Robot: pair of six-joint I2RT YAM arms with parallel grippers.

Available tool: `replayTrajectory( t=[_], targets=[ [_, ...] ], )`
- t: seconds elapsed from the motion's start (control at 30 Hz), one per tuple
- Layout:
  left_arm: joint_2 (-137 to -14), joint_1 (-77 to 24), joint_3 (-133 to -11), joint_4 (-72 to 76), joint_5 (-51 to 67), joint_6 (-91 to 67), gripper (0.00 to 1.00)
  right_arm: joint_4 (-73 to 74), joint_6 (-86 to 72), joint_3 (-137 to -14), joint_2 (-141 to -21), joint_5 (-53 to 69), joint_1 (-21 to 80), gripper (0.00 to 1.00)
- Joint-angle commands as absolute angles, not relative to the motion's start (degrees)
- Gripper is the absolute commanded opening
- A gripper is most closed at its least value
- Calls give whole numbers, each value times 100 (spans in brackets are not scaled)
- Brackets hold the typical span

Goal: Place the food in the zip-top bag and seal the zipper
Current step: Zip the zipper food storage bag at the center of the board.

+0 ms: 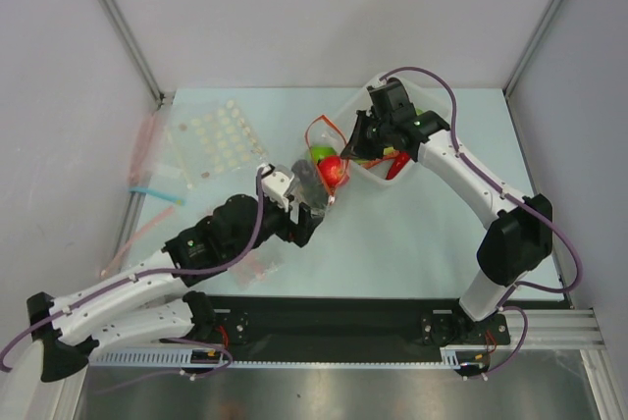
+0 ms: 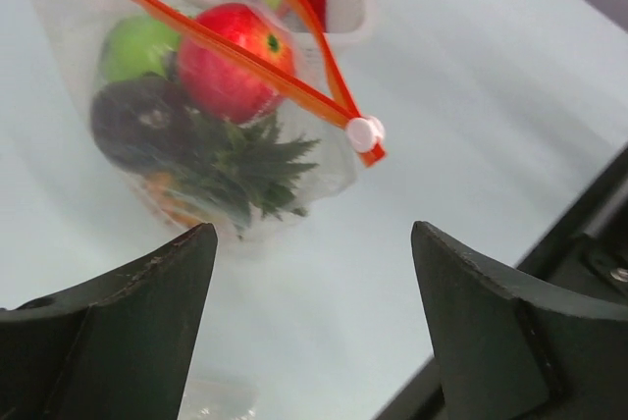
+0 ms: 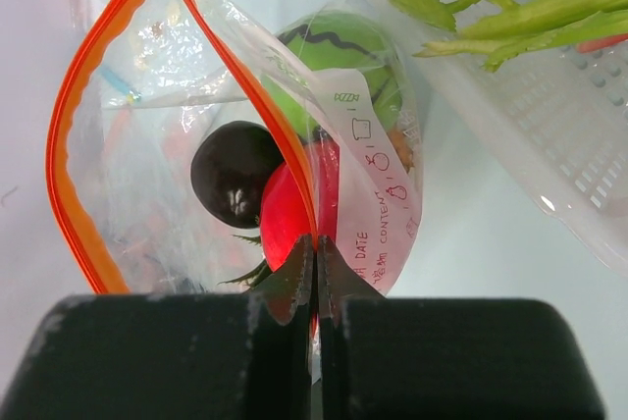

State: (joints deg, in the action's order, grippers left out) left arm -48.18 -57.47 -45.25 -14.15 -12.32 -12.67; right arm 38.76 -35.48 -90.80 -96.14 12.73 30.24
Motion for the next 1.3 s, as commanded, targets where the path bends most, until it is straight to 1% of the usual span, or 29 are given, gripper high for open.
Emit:
replayTrajectory(
  t=[0.0, 0.2, 0.33, 0.43, 0.5, 0.6, 0.67, 0.77, 0.83, 0.93, 0.97, 1.0, 1.03, 1.13, 1.2, 1.27],
  targets=[
    [-4825, -5818, -4142, -178, -1942, -467, 85, 3762, -3551, -9255, -9519, 1380, 3006, 0],
    [-5404, -5941, -3929, 667, -1951, -132, 83, 3823, -3551, -9264, -9457, 1248, 3006, 0],
    [-5686, -5950, -3911, 1168, -1697, -88, 83, 3841, -3560, -9281, -9431, 1222, 2997, 0],
    [-5862, -5950, -3937, 1230, -1635, -97, 81, 3823, -3586, -9290, -9413, 1248, 2997, 0],
    [-5915, -5950, -3929, 1248, -1617, -132, 75, 3832, -3586, -9299, -9422, 1266, 2997, 0],
    [-6011, -5950, -3920, 1309, -1556, -123, 69, 3858, -3612, -9290, -9378, 1239, 2997, 0],
    [-6073, -5950, -3894, 1371, -1468, -132, 69, 3858, -3612, -9273, -9352, 1213, 2997, 0],
    [-6082, -5994, -3753, 1573, -1424, -202, 73, 3893, -3621, -9264, -9334, 1187, 2997, 0],
    [-6117, -6038, -3700, 1556, -1520, -220, 73, 3885, -3638, -9264, -9317, 1187, 2997, 0],
    [-6152, -6065, -3630, 1582, -1564, -255, 63, 3867, -3647, -9237, -9308, 1195, 2997, 0],
    [-6152, -6064, -3612, 1599, -1564, -264, 61, 3841, -3639, -9229, -9299, 1213, 2997, 0],
    [-6161, -6073, -3578, 1626, -1564, -255, 61, 3832, -3647, -9211, -9308, 1239, 2988, 0],
    [-6179, -6073, -3577, 1617, -1573, -246, 64, 3832, -3665, -9202, -9290, 1239, 2997, 0],
    [-6310, -6064, -3621, 1565, -1652, -202, 66, 3814, -3683, -9193, -9281, 1257, 2979, 0],
    [-6381, -6073, -3647, 1582, -1696, -150, 65, 3832, -3718, -9202, -9281, 1257, 2979, 0],
    [-6460, -6065, -3682, 1591, -1871, -123, 58, 3858, -3744, -9193, -9255, 1283, 2988, 0]
  ],
)
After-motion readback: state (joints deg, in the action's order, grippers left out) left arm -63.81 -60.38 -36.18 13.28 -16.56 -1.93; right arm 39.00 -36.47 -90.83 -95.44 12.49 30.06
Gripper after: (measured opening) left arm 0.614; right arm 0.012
